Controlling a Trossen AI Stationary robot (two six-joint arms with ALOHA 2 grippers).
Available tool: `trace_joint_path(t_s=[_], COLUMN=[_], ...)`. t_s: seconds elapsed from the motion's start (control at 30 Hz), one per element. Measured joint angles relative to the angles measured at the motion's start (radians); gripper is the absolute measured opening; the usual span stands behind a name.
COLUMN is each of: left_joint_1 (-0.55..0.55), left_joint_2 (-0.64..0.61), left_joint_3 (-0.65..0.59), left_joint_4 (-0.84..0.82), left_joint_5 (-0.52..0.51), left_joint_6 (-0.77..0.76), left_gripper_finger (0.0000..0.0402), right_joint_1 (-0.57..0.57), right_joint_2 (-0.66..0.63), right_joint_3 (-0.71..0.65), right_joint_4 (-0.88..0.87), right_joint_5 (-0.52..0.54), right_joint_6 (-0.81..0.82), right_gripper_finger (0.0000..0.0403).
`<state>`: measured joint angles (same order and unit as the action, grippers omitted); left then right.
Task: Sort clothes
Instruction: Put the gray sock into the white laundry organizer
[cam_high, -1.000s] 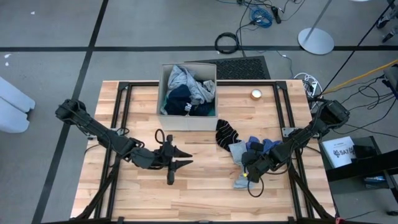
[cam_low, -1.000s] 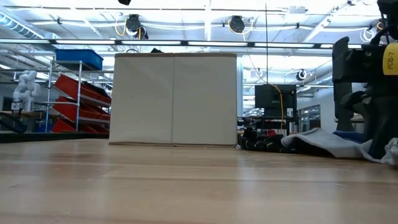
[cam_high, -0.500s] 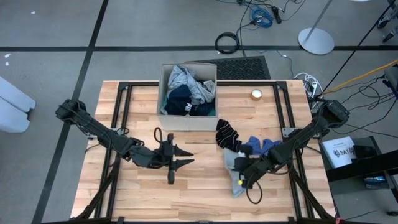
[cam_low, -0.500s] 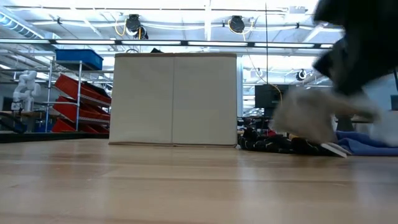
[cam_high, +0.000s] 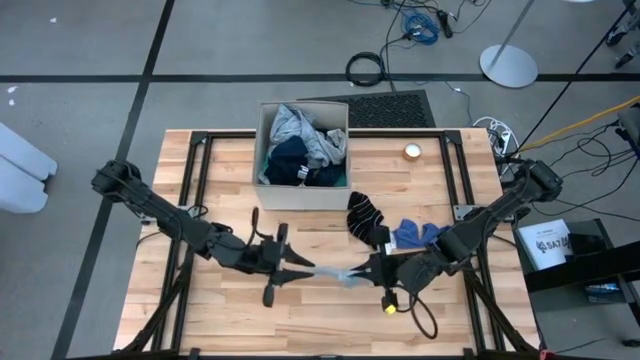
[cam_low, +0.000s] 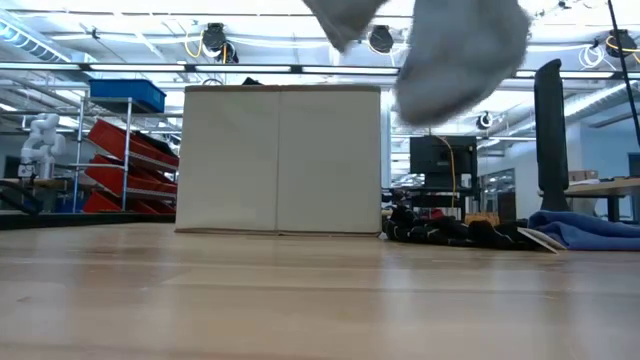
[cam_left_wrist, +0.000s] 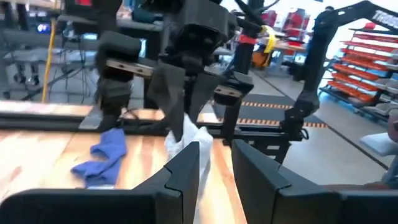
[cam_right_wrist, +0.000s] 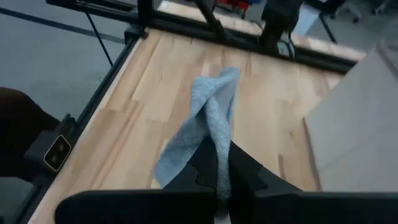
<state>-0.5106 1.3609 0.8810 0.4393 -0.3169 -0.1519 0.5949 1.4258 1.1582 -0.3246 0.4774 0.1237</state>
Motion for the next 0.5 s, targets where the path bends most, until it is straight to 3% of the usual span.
trace_joint_path(t_s=[0.07,0.27,0.5], left_joint_1=[0.0,0.016,0.021], left_joint_2=[0.017,0.067,0.083], left_joint_3=[0.0,0.001,0.009], left_joint_4=[0.026,0.076,0.076], left_joint_5=[-0.003,-0.139,-0.109], left_joint_6=[0.01,0.057,0.064], left_gripper_finger=[0.0102,0.0103,0.0139], right_joint_1=[0.0,-0.007,-0.006], right_joint_2=[0.0,0.0,0.0], right_joint_3=[0.017,0.043,0.097], right_joint_4=[-0.003,-0.011,-0.093], right_joint_5=[0.0,0.025,0.081], right_joint_6=[-0.024,-0.061,-0.065], right_gripper_finger=[0.0001,0.0001,0.0002])
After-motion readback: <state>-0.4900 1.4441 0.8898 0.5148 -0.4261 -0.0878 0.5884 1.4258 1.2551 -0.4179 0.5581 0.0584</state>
